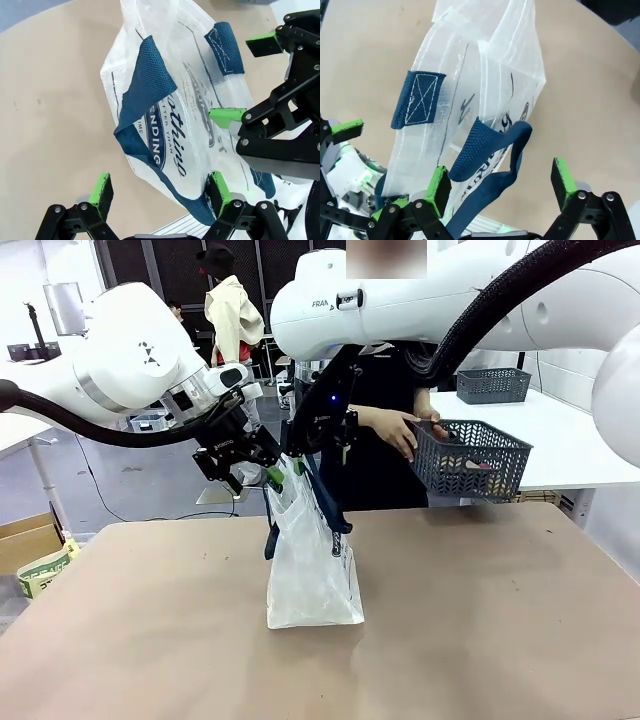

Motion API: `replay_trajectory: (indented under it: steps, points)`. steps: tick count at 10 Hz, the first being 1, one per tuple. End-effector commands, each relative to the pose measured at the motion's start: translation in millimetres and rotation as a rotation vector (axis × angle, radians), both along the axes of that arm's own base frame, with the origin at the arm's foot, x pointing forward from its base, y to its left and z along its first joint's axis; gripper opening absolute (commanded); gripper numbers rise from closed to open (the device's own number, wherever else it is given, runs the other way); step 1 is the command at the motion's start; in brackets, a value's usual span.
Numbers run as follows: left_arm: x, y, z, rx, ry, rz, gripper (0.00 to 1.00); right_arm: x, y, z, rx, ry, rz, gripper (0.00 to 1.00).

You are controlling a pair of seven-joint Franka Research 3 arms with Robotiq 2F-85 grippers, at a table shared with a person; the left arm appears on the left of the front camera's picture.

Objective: Transfer purchased items from the store into the shopping bag.
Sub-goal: Open the Reusable shopping bag in the center of the table.

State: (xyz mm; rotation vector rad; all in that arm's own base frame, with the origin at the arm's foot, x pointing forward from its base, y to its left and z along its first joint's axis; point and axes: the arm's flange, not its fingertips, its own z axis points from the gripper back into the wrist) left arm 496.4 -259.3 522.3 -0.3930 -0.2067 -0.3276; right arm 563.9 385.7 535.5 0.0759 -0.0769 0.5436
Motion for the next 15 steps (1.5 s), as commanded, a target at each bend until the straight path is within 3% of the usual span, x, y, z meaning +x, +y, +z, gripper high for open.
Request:
replay_trajectory:
  steps: [1, 5, 6, 11, 13, 15]
  points:
    - [0.2, 0.7, -0.5, 0.006, -0.002, -0.002, 0.81, -1.0, 1.5, -0.1, -0.004, -0.003, 0.005, 0.81]
    - [1.8, -10.2, 0.8, -0.027, 0.025, 0.002, 0.03, -2.6, -5.4, 0.9, 0.010, 0.020, -0.024, 0.05]
    - [1.7, -12.0, 1.0, -0.044, 0.034, 0.001, 0.00, -2.9, -6.0, 2.5, 0.012, 0.019, -0.028, 0.00]
    - [2.9, -9.8, 3.2, -0.137, 0.045, 0.031, 0.00, -6.9, -10.9, 9.0, 0.055, 0.018, -0.032, 0.00]
    - [2.0, -2.2, 12.4, -0.093, 0.046, 0.019, 0.00, -11.9, -13.0, 12.1, 0.028, -0.002, -0.023, 0.00]
    - [-0.7, 12.0, 28.2, 0.047, 0.057, -0.026, 0.00, -21.0, -20.6, 17.8, -0.037, -0.034, -0.058, 0.00]
